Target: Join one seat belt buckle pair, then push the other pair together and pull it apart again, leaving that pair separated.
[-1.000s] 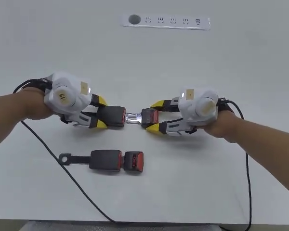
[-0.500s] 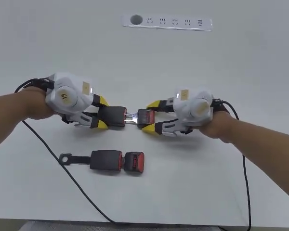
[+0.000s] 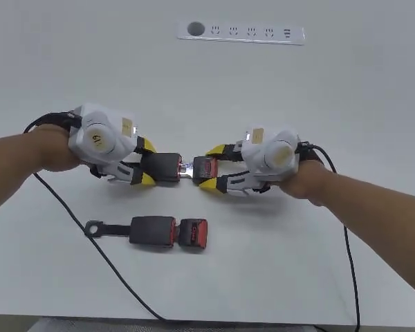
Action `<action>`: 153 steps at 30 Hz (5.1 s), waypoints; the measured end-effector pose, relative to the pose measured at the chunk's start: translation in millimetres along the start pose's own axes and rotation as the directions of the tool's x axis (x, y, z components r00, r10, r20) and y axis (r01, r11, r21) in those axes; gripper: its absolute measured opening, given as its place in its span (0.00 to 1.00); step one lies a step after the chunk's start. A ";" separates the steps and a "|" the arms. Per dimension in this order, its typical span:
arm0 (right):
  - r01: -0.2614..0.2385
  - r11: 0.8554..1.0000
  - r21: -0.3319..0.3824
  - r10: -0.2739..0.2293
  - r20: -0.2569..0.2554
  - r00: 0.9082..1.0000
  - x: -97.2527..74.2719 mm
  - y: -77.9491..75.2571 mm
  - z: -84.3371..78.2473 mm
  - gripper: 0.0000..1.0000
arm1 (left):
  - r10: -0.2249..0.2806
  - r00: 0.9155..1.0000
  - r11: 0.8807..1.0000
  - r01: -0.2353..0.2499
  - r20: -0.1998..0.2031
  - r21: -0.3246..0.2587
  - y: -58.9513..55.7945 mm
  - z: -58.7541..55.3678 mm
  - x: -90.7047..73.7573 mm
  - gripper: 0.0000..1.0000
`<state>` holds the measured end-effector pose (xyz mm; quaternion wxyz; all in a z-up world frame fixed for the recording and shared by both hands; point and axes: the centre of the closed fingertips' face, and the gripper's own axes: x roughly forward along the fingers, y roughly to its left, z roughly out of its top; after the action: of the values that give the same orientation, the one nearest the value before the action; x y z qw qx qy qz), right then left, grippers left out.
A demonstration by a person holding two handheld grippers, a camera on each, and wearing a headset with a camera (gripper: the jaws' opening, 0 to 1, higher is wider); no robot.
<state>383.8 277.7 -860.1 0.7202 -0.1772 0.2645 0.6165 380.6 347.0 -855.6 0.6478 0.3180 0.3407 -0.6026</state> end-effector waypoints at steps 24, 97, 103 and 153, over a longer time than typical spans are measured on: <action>0.006 1.000 0.009 -0.006 -0.022 1.000 13.1 1.7 8.4 0.35 | -0.007 1.000 1.000 0.007 -0.014 0.006 -0.1 -1.3 0.1 0.33; 0.014 1.000 -0.001 -0.014 -0.031 0.999 -7.2 0.0 -6.1 0.36 | -0.019 1.000 1.000 0.019 -0.001 0.013 -1.0 -2.0 -1.6 0.33; 0.019 1.000 -0.004 -0.019 -0.037 0.999 -14.9 -1.4 -12.7 0.36 | -0.020 1.000 1.000 0.020 -0.003 0.014 -0.9 -1.8 -1.0 0.33; 0.080 0.996 0.050 -0.076 -0.077 0.994 -96.2 -10.5 -67.1 0.36 | -0.019 1.000 1.000 0.019 -0.019 0.004 -1.9 -1.7 -1.6 0.34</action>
<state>373.6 160.5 -856.7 0.7376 -0.1912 0.3007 0.5736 378.6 349.1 -855.2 0.6381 0.3220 0.3485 -0.6064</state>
